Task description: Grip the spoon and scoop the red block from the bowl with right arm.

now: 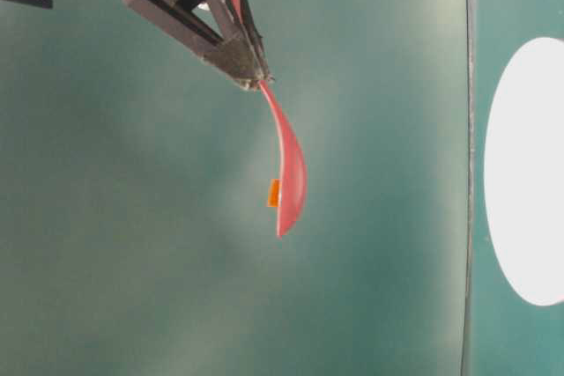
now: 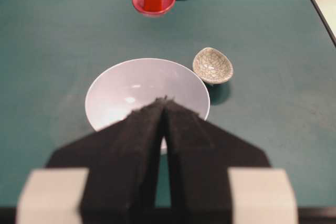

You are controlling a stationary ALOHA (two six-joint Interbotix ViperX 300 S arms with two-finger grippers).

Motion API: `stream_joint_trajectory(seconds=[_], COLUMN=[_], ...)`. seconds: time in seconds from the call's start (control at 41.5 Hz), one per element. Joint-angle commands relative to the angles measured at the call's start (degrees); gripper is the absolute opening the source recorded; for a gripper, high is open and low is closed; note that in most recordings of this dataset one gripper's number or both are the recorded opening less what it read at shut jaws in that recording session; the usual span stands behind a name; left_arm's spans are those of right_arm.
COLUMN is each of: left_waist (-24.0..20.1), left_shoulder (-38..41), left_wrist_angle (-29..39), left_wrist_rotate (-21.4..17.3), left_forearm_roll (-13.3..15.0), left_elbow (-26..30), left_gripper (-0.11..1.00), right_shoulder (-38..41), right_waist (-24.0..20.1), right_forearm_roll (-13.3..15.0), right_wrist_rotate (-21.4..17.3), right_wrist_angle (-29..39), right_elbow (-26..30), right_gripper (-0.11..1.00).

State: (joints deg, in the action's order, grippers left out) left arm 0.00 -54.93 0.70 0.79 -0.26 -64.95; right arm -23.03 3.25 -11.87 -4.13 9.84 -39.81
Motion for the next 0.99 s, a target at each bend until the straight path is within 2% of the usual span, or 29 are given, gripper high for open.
stream_joint_trajectory(seconds=[0.0, 0.241, 0.482, 0.965], left_waist=[0.2, 0.1, 0.1, 0.1], left_shoulder=[0.4, 0.4, 0.3, 0.3], left_wrist_angle=[-0.4, -0.4, -0.7, -0.4], left_wrist_rotate=[0.2, 0.1, 0.2, 0.2], left_forearm_roll=[-0.1, 0.0, 0.0, 0.0], left_elbow=[1.8, 1.8, 1.9, 2.0], left_gripper=[0.0, 0.0, 0.0, 0.0], right_shoulder=[-1.4, -2.9, -3.6, -3.2], right_waist=[0.1, 0.1, 0.4, 0.5], right_forearm_roll=[0.1, 0.1, 0.3, 1.1], right_wrist_rotate=[0.1, 0.1, 0.1, 0.1], right_wrist_angle=[-0.2, 0.4, 5.1, 5.0], right_elbow=[1.8, 1.1, 0.9, 0.8], right_gripper=[0.25, 0.25, 0.25, 0.25])
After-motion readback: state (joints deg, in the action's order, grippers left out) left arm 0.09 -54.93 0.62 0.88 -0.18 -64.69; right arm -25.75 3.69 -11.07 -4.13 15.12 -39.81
